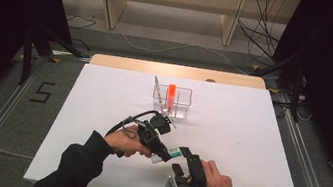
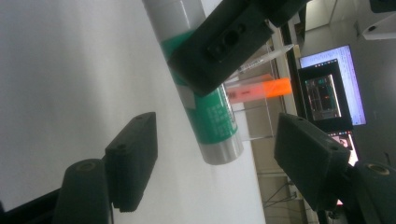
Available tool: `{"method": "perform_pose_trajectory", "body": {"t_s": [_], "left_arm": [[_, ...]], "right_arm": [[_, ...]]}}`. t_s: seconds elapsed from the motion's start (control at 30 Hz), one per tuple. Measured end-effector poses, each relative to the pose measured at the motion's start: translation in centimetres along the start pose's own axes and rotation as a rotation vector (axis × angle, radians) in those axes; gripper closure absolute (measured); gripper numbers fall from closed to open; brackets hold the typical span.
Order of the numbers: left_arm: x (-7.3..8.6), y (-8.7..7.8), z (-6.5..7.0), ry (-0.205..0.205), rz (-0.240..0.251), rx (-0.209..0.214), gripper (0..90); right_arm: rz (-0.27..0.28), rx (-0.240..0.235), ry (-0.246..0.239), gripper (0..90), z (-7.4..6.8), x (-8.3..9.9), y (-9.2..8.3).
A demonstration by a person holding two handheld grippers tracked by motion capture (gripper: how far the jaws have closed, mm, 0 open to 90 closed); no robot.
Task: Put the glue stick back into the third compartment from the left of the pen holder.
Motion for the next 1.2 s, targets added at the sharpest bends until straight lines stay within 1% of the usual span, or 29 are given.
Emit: {"method": "perform_pose_trajectory", "body": {"t_s": [0.03,0.1,0.13,0.17,0.2,0.23,0.27,0.3,0.4,0.43,0.47,0.57,0.6,0.63,0.67,0.7,0.77,0.83,0.87,0.9,1.0,1.03,1.07,1.17,1.2], "left_arm": [[0.0,0.0,0.1,-0.001,-0.003,0.001,65.3],[-0.1,0.0,0.1,-0.001,-0.002,0.003,65.3],[-0.1,0.0,0.1,0.000,-0.003,0.001,65.3],[-0.1,0.0,0.2,0.000,-0.001,0.002,65.3],[-0.1,0.0,0.2,0.000,0.001,0.003,65.3],[-0.1,0.0,0.2,0.001,-0.001,0.004,65.3],[-0.1,0.0,0.2,-0.004,0.004,0.004,65.3],[-0.2,0.0,0.2,0.002,0.003,0.002,65.3],[-0.2,-0.1,0.4,0.002,-0.001,0.005,65.3],[-0.2,0.0,0.4,-0.002,0.002,0.006,65.3],[-0.2,0.0,0.5,-0.002,0.002,0.005,65.3],[-0.2,0.0,0.5,-0.001,0.001,0.006,65.3],[-0.2,0.1,0.6,-0.004,0.000,0.009,65.3],[-0.2,0.1,0.5,0.001,-0.004,0.008,65.3],[-0.2,0.1,0.6,0.000,-0.004,0.008,65.3],[-0.2,0.1,0.6,0.000,-0.004,0.008,65.3],[-0.2,0.1,0.6,0.000,-0.005,0.008,65.3],[-0.2,0.1,0.6,0.001,-0.009,0.007,65.3],[-0.2,0.1,0.6,0.000,-0.009,0.009,65.3],[-0.2,0.2,0.6,-0.001,-0.009,0.010,65.3],[-0.2,0.3,0.6,-0.001,-0.015,0.013,65.3],[-0.2,0.3,0.6,0.000,-0.015,0.014,65.3],[-0.2,0.3,0.6,0.001,-0.017,0.014,65.3],[-0.2,0.4,0.7,0.000,-0.020,0.016,65.3],[-0.2,0.4,0.7,0.000,-0.019,0.016,65.3]], "right_arm": [[-0.002,-0.002,-0.003,31.7,-0.1,0.0,0.0],[-0.007,0.005,-0.031,32.4,-0.1,-0.1,0.1],[-0.009,0.004,-0.031,32.7,-0.2,-0.1,0.1],[-0.013,0.012,-0.041,33.3,-0.2,-0.1,0.1],[-0.013,0.005,-0.050,33.7,-0.2,-0.2,0.2],[-0.017,0.013,-0.048,34.1,-0.3,-0.2,0.2],[-0.017,0.017,-0.057,34.9,-0.2,-0.2,0.2],[-0.020,0.020,-0.068,35.2,-0.2,-0.2,0.3],[-0.027,0.029,-0.078,36.9,-0.4,-0.3,0.4],[-0.027,0.034,-0.102,37.7,-0.3,-0.4,0.4],[-0.029,0.038,-0.108,38.5,-0.4,-0.4,0.4],[-0.033,0.043,-0.116,40.4,-0.6,-0.5,0.5],[-0.031,0.043,-0.128,41.3,-0.5,-0.5,0.5],[-0.037,0.041,-0.120,41.9,-0.6,-0.5,0.5],[-0.030,0.050,-0.130,42.5,-0.6,-0.5,0.6],[-0.038,0.046,-0.129,43.3,-0.7,-0.6,0.6],[-0.032,0.055,-0.148,44.8,-0.7,-0.6,0.7],[-0.040,0.048,-0.153,46.4,-0.8,-0.7,0.7],[-0.037,0.052,-0.163,47.3,-0.7,-0.7,0.7],[-0.042,0.051,-0.157,47.9,-0.8,-0.7,0.7],[-0.041,0.057,-0.177,50.1,-0.8,-0.8,0.8],[-0.033,0.066,-0.180,51.0,-0.8,-0.8,0.8],[-0.042,0.060,-0.162,51.8,-1.0,-0.8,0.8],[-0.048,0.059,-0.177,53.8,-1.1,-0.9,0.8],[-0.034,0.069,-0.198,54.5,-1.0,-0.9,0.9]]}}
Point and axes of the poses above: each handheld gripper's, and its own axes: y roughly forward along the jaws, x roughly out of its underside, z roughly to its right, the point moved 1 cm from there along y, roughly forward along the jaws, and after that the axes turned 13 degrees about -y, right-handed, at the moved point
